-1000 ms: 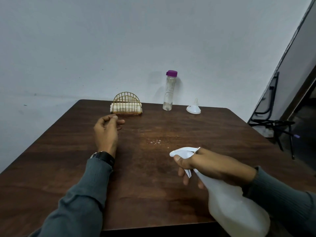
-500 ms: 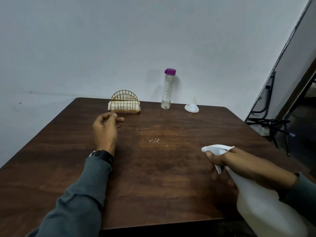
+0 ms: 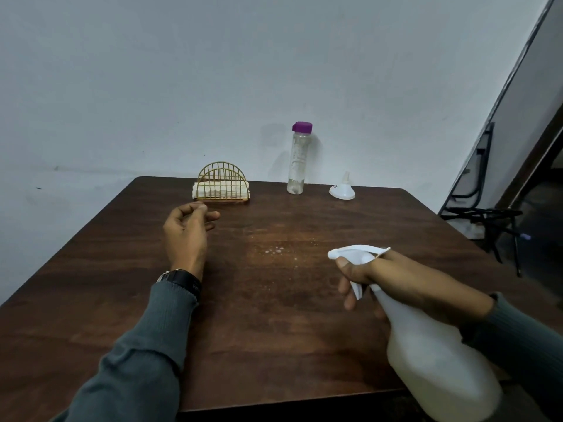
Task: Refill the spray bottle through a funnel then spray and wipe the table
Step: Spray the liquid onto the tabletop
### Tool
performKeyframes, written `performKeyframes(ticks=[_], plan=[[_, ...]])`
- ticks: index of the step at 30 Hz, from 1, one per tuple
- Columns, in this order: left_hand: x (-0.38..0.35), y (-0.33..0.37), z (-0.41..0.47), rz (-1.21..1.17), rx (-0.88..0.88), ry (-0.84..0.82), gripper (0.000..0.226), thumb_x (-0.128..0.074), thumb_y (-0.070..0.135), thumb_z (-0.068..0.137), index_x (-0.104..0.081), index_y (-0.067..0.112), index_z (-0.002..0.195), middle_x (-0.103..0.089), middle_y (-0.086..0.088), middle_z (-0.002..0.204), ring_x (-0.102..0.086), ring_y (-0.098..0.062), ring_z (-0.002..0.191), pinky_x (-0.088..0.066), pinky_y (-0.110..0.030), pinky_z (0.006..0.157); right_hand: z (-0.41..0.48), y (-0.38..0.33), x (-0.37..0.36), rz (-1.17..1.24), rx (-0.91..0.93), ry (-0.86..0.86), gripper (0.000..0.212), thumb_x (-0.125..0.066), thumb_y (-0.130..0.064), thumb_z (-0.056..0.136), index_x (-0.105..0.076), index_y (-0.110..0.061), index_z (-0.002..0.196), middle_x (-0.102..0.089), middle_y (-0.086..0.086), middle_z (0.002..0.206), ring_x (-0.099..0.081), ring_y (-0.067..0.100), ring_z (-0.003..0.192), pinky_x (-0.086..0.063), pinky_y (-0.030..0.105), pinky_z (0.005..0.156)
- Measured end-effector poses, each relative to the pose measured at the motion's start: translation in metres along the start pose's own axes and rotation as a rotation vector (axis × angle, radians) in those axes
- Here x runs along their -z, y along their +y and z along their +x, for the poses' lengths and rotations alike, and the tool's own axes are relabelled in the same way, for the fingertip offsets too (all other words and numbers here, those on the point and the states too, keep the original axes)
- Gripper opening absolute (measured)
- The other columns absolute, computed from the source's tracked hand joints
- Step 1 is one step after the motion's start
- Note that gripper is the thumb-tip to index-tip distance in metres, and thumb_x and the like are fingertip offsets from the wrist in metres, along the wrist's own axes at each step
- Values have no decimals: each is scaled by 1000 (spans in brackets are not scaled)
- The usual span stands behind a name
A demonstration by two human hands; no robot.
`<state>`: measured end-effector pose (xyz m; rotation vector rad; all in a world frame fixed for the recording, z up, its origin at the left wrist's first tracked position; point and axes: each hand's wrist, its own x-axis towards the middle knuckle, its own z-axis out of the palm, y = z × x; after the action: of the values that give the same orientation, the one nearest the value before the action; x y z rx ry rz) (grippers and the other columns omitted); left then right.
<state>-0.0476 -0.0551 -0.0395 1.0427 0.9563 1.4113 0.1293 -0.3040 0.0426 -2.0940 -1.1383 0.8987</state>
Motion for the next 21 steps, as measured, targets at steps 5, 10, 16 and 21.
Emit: performKeyframes(ticks=[5, 10, 16, 21], plan=[[1, 1, -3, 3, 5, 6, 9, -58, 14, 103, -65, 20, 103, -78, -18, 109, -72, -14, 80, -54, -27, 71, 1, -9, -9, 36, 12, -83, 48, -58, -47, 103, -65, -25, 61, -65, 8, 62, -57, 21, 52, -48, 31, 61], [0, 3, -2, -4, 8, 6, 8, -59, 16, 103, -66, 18, 108, -79, -16, 103, -72, -15, 81, -55, -31, 75, 3, -14, -9, 87, 63, -86, 43, -59, -45, 104, -72, -6, 91, -73, 7, 71, -68, 34, 63, -50, 32, 59], [0, 4, -5, 3, -4, -14, 11, -59, 14, 104, -66, 13, 112, -78, -17, 109, -72, -13, 80, -56, -27, 73, 8, -17, 2, 146, 143, 28, 23, -61, -47, 102, -77, -34, 112, -80, 1, 97, -74, 34, 104, -58, 32, 60], [-3, 5, -7, 25, -22, -31, 12, -59, 13, 104, -67, 12, 113, -77, -17, 112, -72, -9, 78, -55, -24, 70, 16, -36, 24, 222, 344, 282, 30, -56, -55, 101, -78, -35, 104, -78, -3, 108, -76, 28, 84, -60, 42, 67]])
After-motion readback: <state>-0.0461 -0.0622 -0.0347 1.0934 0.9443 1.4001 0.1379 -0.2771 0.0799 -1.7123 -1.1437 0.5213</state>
